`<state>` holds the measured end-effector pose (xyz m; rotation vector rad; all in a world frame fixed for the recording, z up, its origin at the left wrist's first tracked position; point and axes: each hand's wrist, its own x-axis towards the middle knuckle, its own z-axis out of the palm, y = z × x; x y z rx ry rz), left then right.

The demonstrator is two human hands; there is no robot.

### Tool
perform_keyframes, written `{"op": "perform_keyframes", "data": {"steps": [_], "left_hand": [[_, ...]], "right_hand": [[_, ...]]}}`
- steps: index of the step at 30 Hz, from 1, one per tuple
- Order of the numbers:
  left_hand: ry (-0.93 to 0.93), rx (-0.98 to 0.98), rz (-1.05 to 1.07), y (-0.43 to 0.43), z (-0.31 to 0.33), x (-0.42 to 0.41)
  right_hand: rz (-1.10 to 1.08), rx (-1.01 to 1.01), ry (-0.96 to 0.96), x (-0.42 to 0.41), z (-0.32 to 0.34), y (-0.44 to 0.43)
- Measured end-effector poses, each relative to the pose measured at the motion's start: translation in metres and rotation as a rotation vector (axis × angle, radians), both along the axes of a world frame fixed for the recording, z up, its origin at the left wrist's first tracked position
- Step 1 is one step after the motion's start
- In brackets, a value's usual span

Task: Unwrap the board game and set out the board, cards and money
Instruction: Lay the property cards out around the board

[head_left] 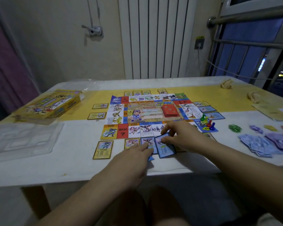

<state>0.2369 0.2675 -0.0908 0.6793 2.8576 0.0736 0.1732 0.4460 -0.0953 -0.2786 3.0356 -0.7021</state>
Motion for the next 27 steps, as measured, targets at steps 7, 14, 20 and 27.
{"op": "perform_keyframes", "data": {"steps": [7, 14, 20, 27], "left_hand": [[0.009, -0.004, -0.001, -0.003, 0.0, 0.001], [0.023, -0.004, 0.005, -0.001, -0.002, 0.0], [0.028, 0.003, 0.01, -0.001, 0.0, 0.002], [0.035, 0.009, 0.011, -0.004, -0.001, 0.001]], "right_hand": [[-0.042, -0.005, -0.016, -0.003, 0.003, 0.002], [-0.024, 0.042, -0.073, -0.006, 0.009, -0.001], [-0.008, 0.028, -0.069, -0.007, 0.009, -0.009], [0.007, -0.022, -0.056, -0.008, 0.014, -0.011]]}}
